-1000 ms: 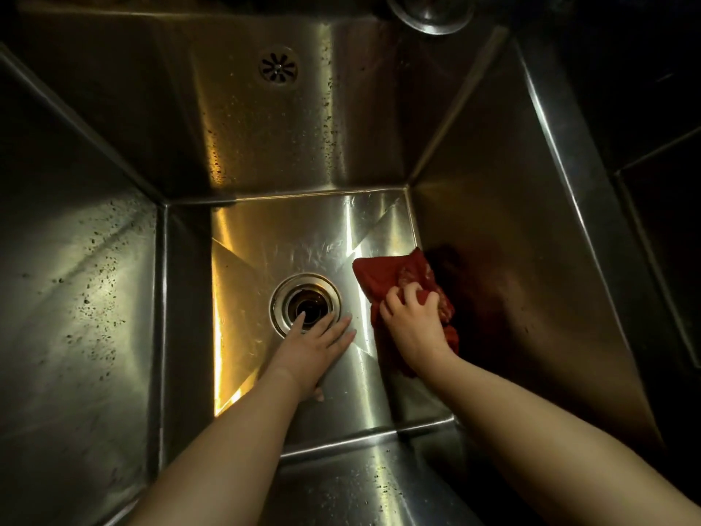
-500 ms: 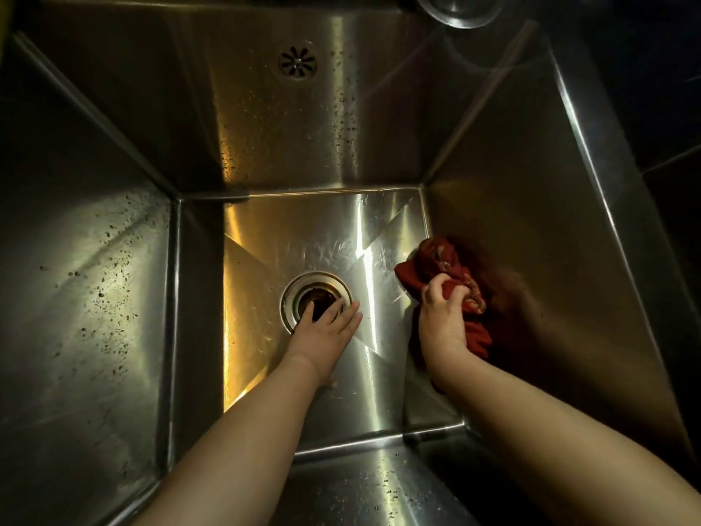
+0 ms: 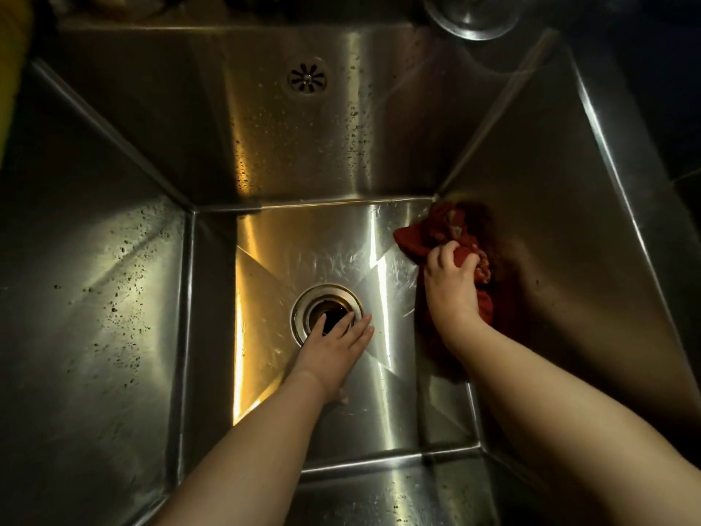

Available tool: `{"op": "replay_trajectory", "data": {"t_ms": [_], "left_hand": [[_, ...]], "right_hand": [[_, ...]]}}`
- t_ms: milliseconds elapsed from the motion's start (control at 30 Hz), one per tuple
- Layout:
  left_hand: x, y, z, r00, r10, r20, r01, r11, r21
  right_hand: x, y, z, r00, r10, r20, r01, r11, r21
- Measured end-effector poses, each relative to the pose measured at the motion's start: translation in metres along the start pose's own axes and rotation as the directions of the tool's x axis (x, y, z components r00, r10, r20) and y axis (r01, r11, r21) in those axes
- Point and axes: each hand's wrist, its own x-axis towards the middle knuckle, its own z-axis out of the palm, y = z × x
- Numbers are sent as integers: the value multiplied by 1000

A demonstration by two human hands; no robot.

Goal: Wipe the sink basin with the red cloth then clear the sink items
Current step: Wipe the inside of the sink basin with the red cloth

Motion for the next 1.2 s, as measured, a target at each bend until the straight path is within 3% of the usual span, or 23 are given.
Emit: {"op": "replay_trajectory", "data": {"t_ms": [367, 800, 1033, 1200], "left_hand": [[-2, -2, -1, 1000, -7, -12, 6, 1000, -27], [-1, -6, -2, 999, 26, -23, -26, 1000, 2], [-2, -4, -3, 1000, 10, -20, -10, 1000, -2], [-7, -3, -1, 1000, -6, -21, 6, 1000, -4]], "right_hand": [[-36, -13, 10, 995, -64, 74, 68, 996, -55], [18, 9, -10, 999, -31, -17, 34, 975, 218], [-3, -4, -6, 998, -9, 59, 7, 1000, 27], [-22, -8, 1, 993, -51, 105, 37, 991, 131]]}}
